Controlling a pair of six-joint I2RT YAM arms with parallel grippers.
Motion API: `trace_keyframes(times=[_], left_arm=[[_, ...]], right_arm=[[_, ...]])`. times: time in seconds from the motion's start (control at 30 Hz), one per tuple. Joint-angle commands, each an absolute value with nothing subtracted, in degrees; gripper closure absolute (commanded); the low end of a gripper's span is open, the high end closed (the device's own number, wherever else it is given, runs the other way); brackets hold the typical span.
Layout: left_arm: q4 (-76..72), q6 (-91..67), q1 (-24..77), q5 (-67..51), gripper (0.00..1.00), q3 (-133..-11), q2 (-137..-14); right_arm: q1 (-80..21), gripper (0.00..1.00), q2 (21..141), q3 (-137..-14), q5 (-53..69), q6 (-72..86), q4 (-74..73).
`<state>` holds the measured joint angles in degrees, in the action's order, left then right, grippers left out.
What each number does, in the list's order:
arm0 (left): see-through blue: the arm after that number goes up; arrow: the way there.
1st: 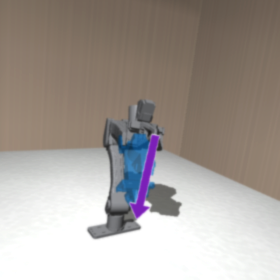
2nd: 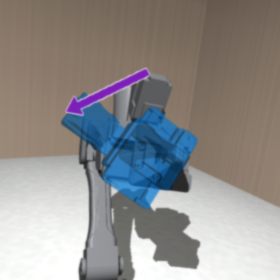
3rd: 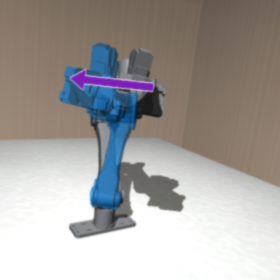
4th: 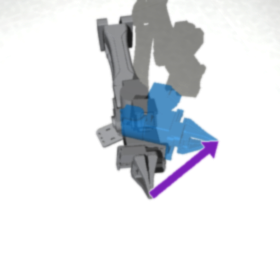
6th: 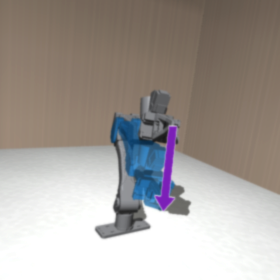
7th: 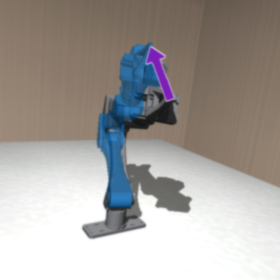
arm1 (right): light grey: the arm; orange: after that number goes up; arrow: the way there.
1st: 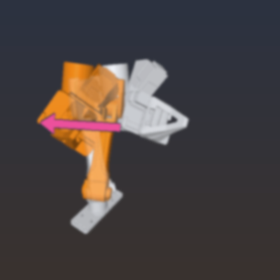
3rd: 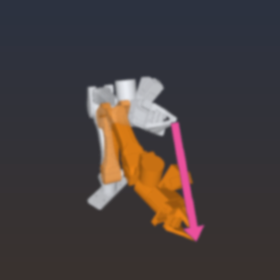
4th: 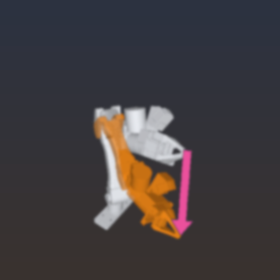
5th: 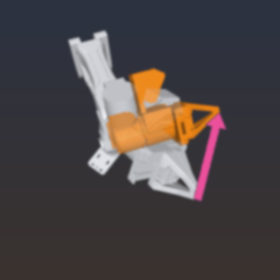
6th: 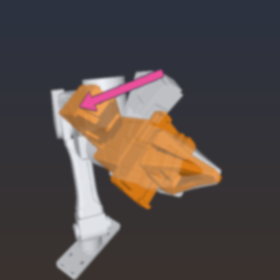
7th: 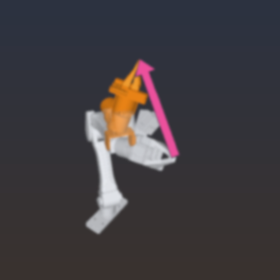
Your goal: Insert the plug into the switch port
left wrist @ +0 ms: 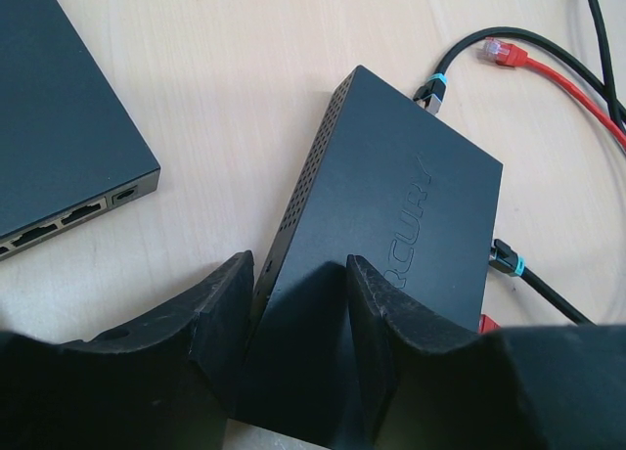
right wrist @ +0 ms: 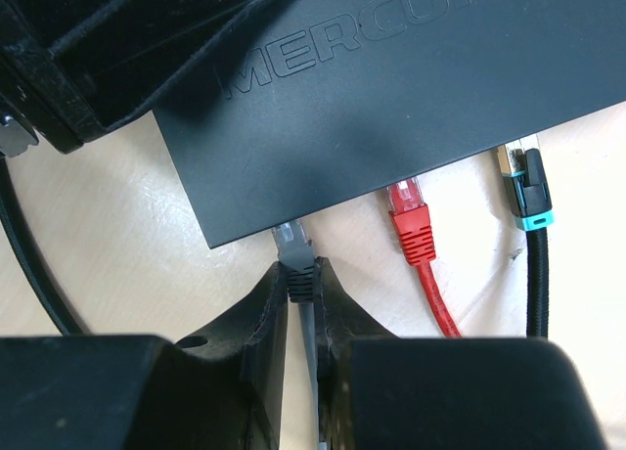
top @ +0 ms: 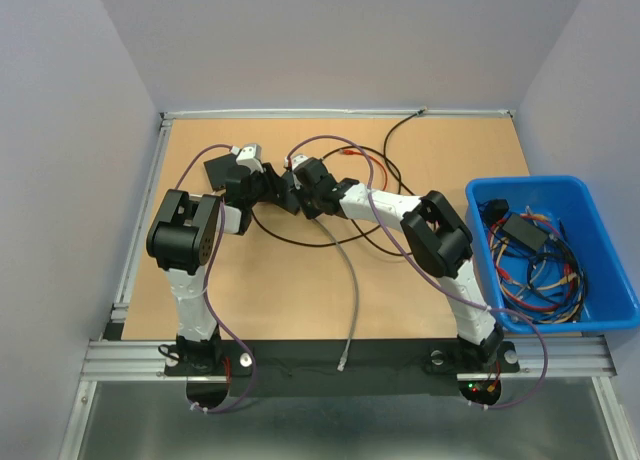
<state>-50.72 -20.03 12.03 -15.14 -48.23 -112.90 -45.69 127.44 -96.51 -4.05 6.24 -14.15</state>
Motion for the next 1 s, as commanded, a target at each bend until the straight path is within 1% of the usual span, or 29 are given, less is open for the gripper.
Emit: trace_keyframes(times=[0.0, 0.17, 0.2, 0.3, 0.33, 0.37, 0.4, 0.53, 0.63, 0.7, 0.73, 0.77, 0.97], left_arm=[[-35.77, -27.42, 18.37, -33.57, 0.48, -43.51, -115.66], [-35.95, -27.42, 18.28, -33.05, 0.48, -43.16, -115.4], [-36.12, -27.51, 18.28, -32.79, 0.48, -42.98, -114.97], [-36.21, -27.6, 18.28, -32.96, 0.48, -43.07, -115.05], [-36.21, -27.68, 18.19, -32.96, 0.48, -43.07, -115.14], [-36.21, -27.77, 18.28, -33.05, 0.48, -42.98, -115.14], [-36.21, -27.77, 18.11, -32.87, 0.48, -42.98, -115.05], [-36.73, -27.95, 18.02, -32.87, 0.48, -42.63, -114.87], [-36.83, -28.12, 17.93, -32.96, 0.48, -42.54, -115.05], [-36.83, -28.12, 17.93, -33.05, 0.48, -42.54, -115.05], [-36.91, -28.21, 17.84, -32.87, 0.48, -42.45, -115.05], [-36.91, -28.3, 17.84, -32.61, 0.48, -42.54, -114.87], [-36.91, -28.48, 17.75, -32.61, 0.48, -42.36, -114.87]], right_arm=[[-47.55, 0.99, 126.91, -100.28, 1.93, 9.23, 10.11], [-47.55, 0.99, 126.65, -100.02, 1.67, 9.32, 10.11], [-47.55, 0.98, 126.48, -99.58, 1.5, 9.49, 10.02], [-47.55, 0.84, 125.86, -98.62, 1.06, 9.49, 10.11], [-47.64, 0.72, 125.69, -98.35, 0.88, 9.41, 10.02], [-47.55, 0.67, 125.34, -98.0, 0.79, 9.49, 10.19], [-47.55, 0.6, 125.16, -97.56, 0.62, 9.41, 10.11], [-47.55, 0.53, 124.45, -96.68, 0.35, 9.23, 10.11], [-47.55, 0.52, 123.93, -95.98, 0.26, 9.32, 10.11], [-47.64, 0.49, 123.66, -95.63, 0.35, 9.49, 10.11], [-47.55, 0.45, 123.4, -95.28, 0.35, 9.41, 10.19], [-47.64, 0.43, 123.22, -95.1, 0.35, 9.58, 10.2], [-47.55, 0.38, 121.91, -93.78, 0.35, 8.97, 10.2]])
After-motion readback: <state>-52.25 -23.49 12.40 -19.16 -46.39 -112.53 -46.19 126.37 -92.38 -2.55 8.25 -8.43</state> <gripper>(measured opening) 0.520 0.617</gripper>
